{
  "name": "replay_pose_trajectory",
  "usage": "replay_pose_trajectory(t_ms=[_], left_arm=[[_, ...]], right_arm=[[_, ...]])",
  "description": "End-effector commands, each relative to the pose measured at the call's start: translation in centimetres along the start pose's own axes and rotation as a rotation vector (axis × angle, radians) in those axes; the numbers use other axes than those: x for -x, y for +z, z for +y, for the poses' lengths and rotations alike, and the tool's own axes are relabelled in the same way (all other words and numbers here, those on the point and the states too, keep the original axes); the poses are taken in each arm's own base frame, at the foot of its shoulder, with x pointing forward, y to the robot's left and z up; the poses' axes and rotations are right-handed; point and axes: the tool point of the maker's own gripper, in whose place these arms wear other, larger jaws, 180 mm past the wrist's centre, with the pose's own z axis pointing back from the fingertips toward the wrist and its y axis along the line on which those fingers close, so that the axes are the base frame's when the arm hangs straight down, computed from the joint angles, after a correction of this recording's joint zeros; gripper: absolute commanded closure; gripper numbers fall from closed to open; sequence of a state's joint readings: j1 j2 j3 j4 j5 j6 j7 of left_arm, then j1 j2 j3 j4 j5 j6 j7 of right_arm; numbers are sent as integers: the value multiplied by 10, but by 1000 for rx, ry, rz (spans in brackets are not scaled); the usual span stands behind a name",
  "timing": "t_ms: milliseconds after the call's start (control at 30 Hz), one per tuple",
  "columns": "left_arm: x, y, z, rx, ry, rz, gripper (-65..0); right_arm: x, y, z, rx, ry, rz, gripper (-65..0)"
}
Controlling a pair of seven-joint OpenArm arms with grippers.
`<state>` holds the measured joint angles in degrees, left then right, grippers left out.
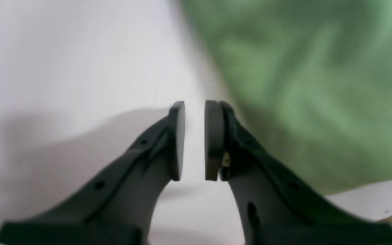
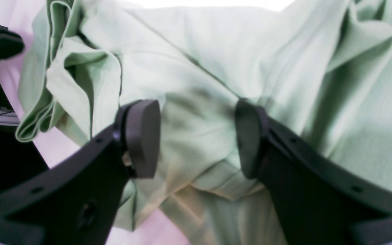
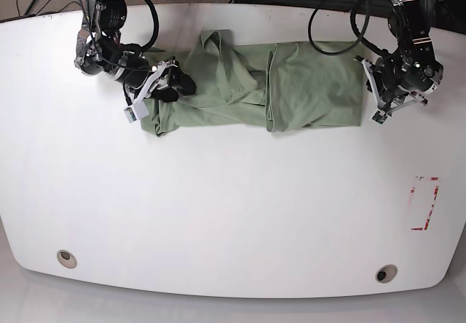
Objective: Layout the t-shirt on the table in an organized manner, then fold the t-shirt properly
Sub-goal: 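Move the left gripper to the strip's end opposite the right gripper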
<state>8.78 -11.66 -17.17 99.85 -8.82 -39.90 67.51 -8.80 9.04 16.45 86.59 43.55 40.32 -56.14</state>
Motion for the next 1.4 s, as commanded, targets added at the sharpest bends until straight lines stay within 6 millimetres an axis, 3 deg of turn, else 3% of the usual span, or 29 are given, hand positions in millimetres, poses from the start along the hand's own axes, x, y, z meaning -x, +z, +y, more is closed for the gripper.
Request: replay_pose_trajectory(t_ms=[0,233,433,633,1067,1367], left_arm=[[-3,-4,5,6,6,-27,-81],[18,-26,-2,68,54,21,-81],[28,-28,1,70,57,48,-81],[24,-24,3,60,47,36,-81],[-16,28,20,-88,-58,-31,-82],[-23,26,8,-59,-43,-51,-82]], right_arm=[[-7,2,0,5,15,-3,-336],[-31,7,14,-95,-27,-94,-339],[-67,36,15,-185,-89,-250,-341],[-95,66,10,-229,-119,-375,-342],[-97,89,-12,-163,-98,-369,-342],[-96,91,-14,-156,-100,-367,-342]])
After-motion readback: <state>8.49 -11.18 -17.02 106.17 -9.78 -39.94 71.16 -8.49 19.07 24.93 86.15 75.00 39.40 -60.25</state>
